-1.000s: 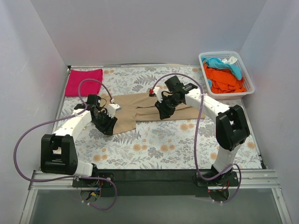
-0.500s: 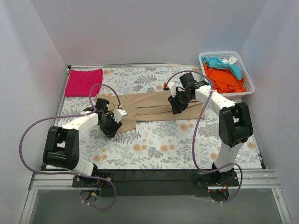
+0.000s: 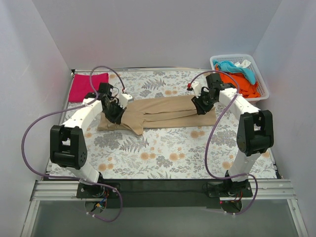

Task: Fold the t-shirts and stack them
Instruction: Fold the tshirt

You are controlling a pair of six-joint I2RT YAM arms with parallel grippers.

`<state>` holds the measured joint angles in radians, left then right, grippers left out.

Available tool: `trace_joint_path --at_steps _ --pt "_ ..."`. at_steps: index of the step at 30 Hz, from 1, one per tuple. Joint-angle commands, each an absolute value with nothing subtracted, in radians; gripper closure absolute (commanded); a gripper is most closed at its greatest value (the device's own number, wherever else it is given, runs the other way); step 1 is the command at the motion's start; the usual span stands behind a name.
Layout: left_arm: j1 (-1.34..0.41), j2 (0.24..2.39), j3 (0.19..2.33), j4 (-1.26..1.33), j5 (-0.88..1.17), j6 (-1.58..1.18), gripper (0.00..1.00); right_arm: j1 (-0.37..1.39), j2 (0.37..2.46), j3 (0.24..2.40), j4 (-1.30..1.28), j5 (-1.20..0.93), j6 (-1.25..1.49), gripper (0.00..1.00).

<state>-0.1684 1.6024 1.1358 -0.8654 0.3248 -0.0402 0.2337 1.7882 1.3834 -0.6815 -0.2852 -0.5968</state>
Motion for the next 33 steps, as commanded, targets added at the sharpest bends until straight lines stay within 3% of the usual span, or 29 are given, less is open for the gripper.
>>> trace_joint_path --at_steps 1,10,20,30,33 --pt "-0.132 1.635 1.341 -0.937 0.373 -0.052 1.00 0.222 1.746 1.428 -0.695 -0.282 -0.650 0.65" --pt "-0.067 1.900 1.675 -0.777 0.333 -0.144 1.00 0.222 1.789 1.479 -0.693 -0.298 -0.644 0.65" --pt "-0.067 2.063 1.861 -0.592 0.245 -0.206 1.00 0.221 1.789 1.460 -0.692 -0.278 -0.646 0.61" --pt "-0.083 1.985 1.738 -0.589 0.328 -0.111 1.00 0.221 1.801 1.471 -0.696 -0.276 -0.647 0.59" --pt "-0.092 1.893 1.602 -0.598 0.356 -0.072 1.00 0.219 1.801 1.474 -0.695 -0.275 -0.646 0.59"
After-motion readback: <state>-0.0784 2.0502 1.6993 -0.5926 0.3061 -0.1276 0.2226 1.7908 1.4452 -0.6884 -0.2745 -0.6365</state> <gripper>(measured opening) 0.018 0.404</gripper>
